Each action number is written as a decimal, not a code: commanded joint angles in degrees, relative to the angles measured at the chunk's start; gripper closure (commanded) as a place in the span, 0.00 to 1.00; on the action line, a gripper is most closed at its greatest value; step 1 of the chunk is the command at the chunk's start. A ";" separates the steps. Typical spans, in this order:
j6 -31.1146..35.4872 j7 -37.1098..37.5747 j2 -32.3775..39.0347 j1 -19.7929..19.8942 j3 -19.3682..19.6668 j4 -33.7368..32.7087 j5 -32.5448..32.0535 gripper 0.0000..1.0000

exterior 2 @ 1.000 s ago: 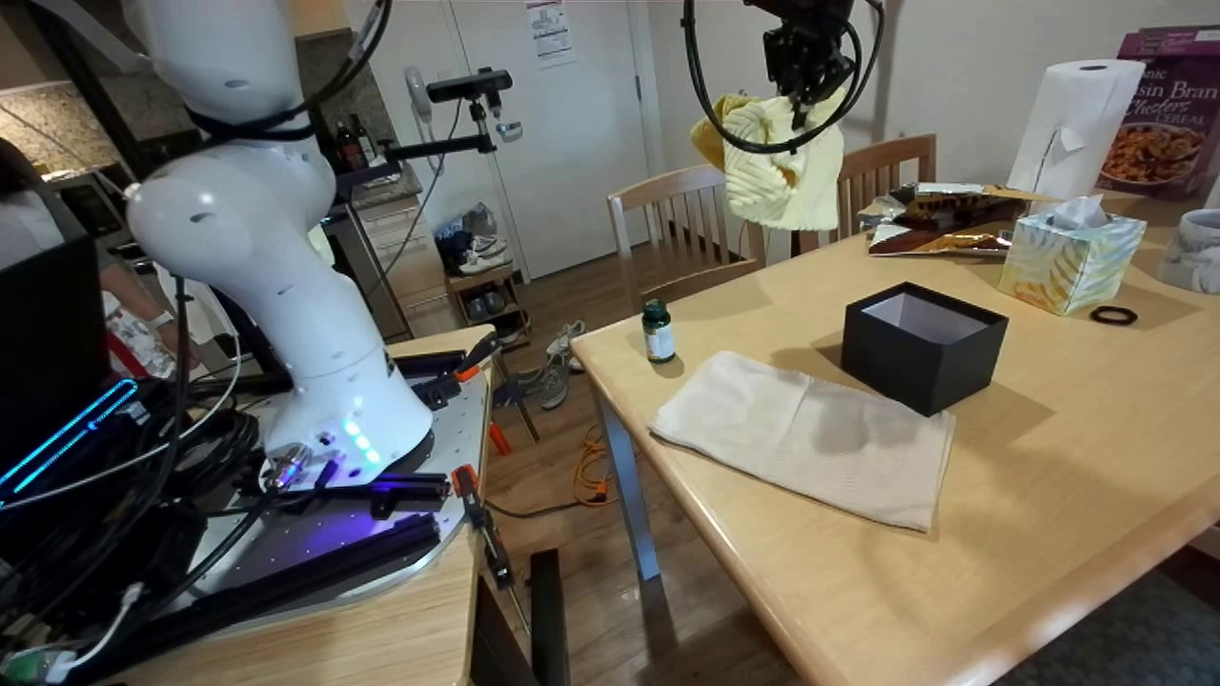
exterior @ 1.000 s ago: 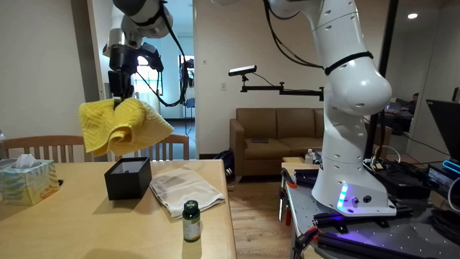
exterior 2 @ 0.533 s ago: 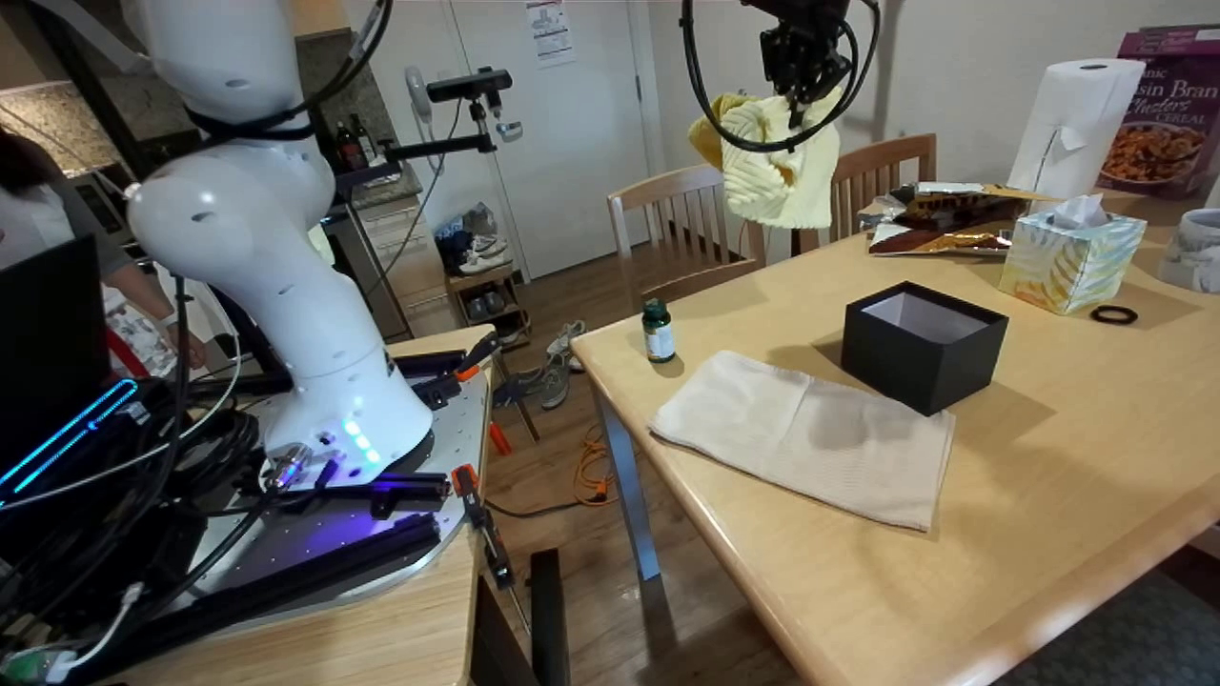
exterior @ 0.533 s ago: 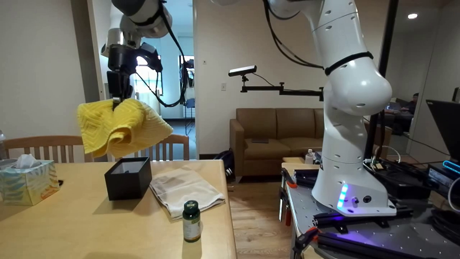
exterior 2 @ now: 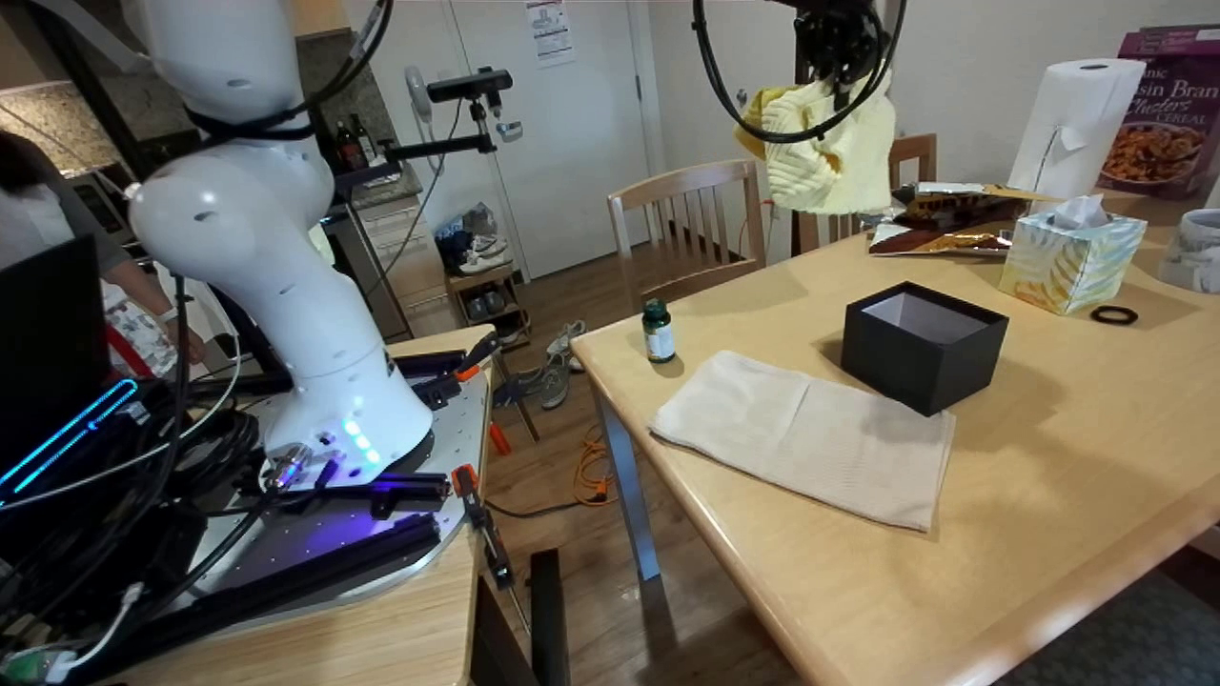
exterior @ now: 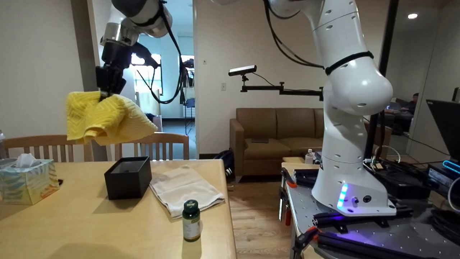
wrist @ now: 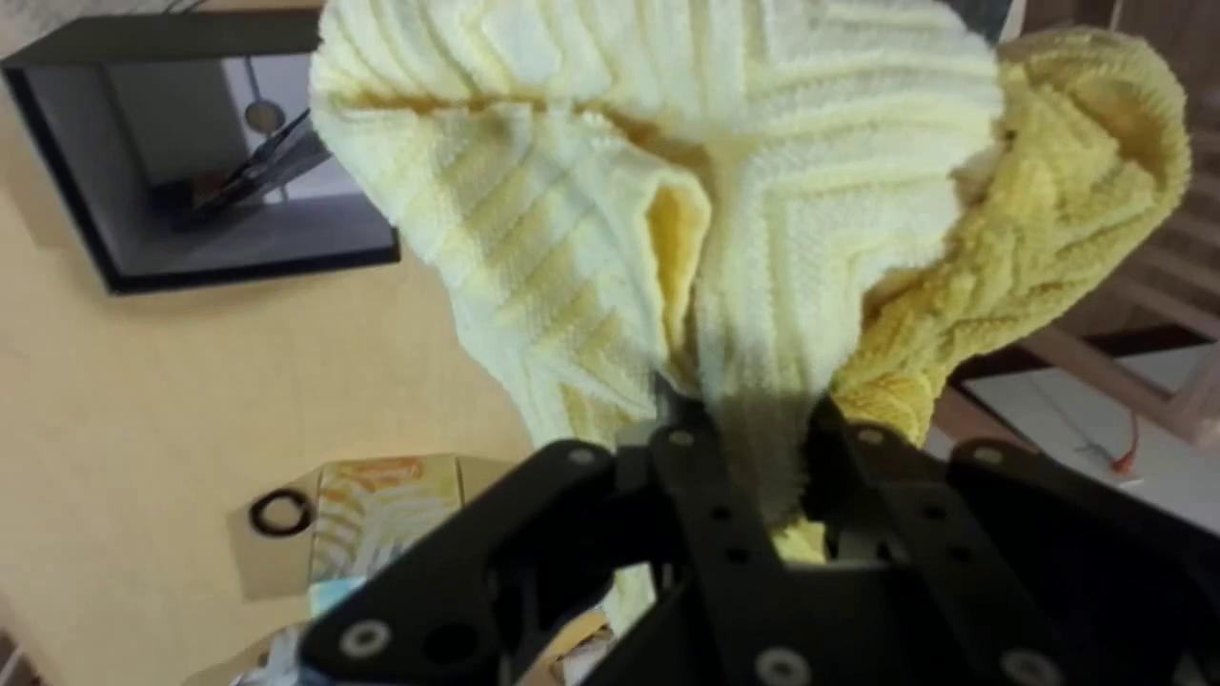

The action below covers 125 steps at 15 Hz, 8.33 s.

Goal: Pick up the yellow towel and place it in the black box.

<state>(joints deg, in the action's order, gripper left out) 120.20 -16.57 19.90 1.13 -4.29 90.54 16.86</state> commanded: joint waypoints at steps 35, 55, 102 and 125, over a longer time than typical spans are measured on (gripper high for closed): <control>8.57 27.60 15.80 -1.83 6.64 -7.33 -18.77 0.94; 16.01 -0.37 19.15 10.45 -6.27 -10.34 5.13 0.94; 7.34 9.47 17.92 9.16 0.79 -7.51 4.13 0.94; 7.69 9.46 32.10 13.17 0.37 -19.15 5.12 0.94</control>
<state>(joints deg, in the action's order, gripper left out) 127.26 -9.30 49.52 14.47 -4.74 73.71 22.56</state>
